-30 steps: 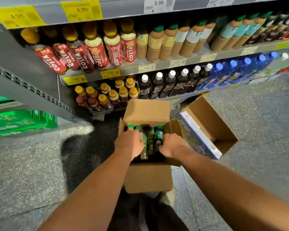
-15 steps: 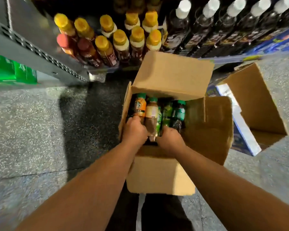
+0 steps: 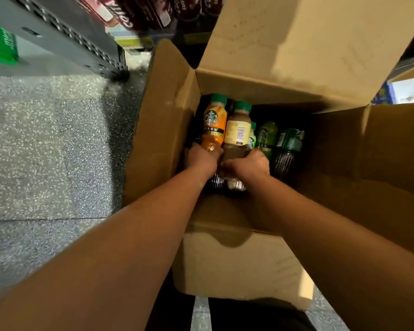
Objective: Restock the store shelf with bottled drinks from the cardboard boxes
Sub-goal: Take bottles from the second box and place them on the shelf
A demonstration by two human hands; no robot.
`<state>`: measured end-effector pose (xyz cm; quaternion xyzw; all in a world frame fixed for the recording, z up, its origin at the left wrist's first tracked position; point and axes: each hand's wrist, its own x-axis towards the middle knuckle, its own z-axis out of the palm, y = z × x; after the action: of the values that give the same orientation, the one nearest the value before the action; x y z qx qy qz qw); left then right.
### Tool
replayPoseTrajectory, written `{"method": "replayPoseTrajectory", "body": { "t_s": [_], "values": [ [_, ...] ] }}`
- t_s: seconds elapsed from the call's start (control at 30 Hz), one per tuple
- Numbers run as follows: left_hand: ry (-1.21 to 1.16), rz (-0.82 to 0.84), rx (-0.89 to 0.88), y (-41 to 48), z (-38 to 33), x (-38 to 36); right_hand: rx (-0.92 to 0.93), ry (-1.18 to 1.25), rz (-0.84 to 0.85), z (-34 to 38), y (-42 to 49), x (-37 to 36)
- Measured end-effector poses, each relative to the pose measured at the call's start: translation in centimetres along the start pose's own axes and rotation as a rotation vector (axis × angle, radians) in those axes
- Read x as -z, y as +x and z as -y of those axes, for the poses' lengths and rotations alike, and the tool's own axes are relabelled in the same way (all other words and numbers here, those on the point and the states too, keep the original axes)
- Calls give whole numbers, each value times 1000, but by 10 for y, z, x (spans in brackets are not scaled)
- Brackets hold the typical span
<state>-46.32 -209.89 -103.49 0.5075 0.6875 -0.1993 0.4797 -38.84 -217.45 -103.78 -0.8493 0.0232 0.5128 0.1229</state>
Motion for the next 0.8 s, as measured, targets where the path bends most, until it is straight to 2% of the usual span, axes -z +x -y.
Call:
{"method": "replayPoseTrajectory", "body": {
  "t_s": [0.07, 0.2, 0.4, 0.6, 0.8],
  "values": [
    [-86, 58, 26, 0, -1, 0, -50, 80, 59, 0, 2, 5],
    [-321, 176, 91, -14, 1, 6, -160, 411, 263, -4, -12, 26],
    [-406, 313, 126, -77, -12, 23, -213, 595, 255, -4, -67, 63],
    [-413, 393, -26, -136, -40, 68, -124, 592, 236, 12, -139, 102],
    [-458, 335, -185, -196, -53, 112, 129, 613, 196, 25, -209, 126]
  ]
}}
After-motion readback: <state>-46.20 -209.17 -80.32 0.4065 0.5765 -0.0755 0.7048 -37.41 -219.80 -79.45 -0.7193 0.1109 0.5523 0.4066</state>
